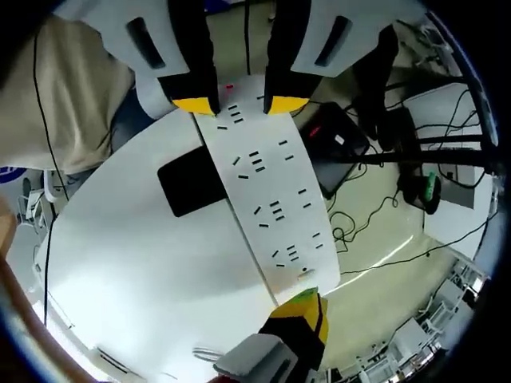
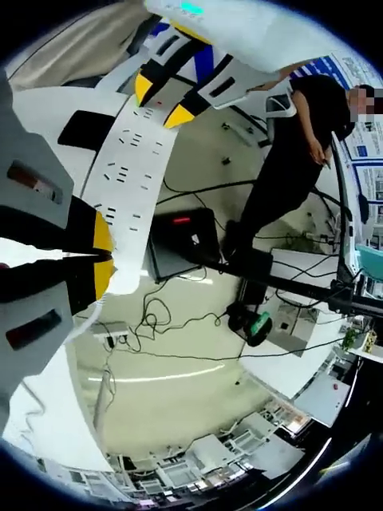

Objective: Pick up the power strip scattered on the table, fix it on the side mounting bracket of the table, and press the switch

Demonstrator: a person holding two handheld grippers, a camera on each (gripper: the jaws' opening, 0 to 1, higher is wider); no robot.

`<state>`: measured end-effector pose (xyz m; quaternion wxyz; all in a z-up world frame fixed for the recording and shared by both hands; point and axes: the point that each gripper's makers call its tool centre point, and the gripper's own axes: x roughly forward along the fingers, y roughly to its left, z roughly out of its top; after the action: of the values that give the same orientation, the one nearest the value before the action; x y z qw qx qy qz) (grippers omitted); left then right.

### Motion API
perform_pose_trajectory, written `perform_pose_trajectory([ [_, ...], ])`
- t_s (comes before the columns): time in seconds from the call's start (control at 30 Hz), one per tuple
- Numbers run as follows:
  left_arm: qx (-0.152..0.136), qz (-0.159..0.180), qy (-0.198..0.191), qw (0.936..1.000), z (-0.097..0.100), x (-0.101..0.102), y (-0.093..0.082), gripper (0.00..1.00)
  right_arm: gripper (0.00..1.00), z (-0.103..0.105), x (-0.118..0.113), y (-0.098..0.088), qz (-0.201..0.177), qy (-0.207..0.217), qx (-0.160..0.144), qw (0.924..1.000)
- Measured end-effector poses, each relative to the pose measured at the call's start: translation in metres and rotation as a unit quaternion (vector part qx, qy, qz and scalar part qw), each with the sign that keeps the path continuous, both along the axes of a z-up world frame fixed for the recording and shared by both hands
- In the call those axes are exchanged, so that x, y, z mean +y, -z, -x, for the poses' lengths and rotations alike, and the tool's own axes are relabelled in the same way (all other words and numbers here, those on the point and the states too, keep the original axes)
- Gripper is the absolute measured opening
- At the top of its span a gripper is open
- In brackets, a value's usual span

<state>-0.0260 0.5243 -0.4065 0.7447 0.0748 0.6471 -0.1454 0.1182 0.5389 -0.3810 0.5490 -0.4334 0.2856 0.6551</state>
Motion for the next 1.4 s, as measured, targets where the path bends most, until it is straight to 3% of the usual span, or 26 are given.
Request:
perform_pose_trajectory([
  [0.33,0.002,-0.002,-0.003,1.0000,0.000,-0.001,0.000,0.28,0.00,0.001,-0.009,-0.015,-0.030,0.015,0.021,0.9992],
  [0.6,0.008,-0.006,-0.006,0.9999,0.000,-0.001,0.000,0.28,0.00,0.001,-0.018,-0.036,-0.079,0.034,0.038,0.9956],
  [0.9,0.005,-0.002,-0.006,1.0000,0.001,-0.001,0.000,0.28,0.02,-0.004,-0.033,-0.058,-0.115,0.044,0.020,0.9923],
  [1.3,-0.003,0.003,-0.008,1.0000,-0.011,0.013,-0.001,0.28,0.05,-0.016,-0.065,-0.087,-0.190,0.085,0.007,0.9780],
  [1.4,0.000,-0.002,-0.007,1.0000,-0.007,0.006,-0.002,0.28,0.05,-0.022,-0.078,-0.094,-0.200,0.096,0.002,0.9751],
])
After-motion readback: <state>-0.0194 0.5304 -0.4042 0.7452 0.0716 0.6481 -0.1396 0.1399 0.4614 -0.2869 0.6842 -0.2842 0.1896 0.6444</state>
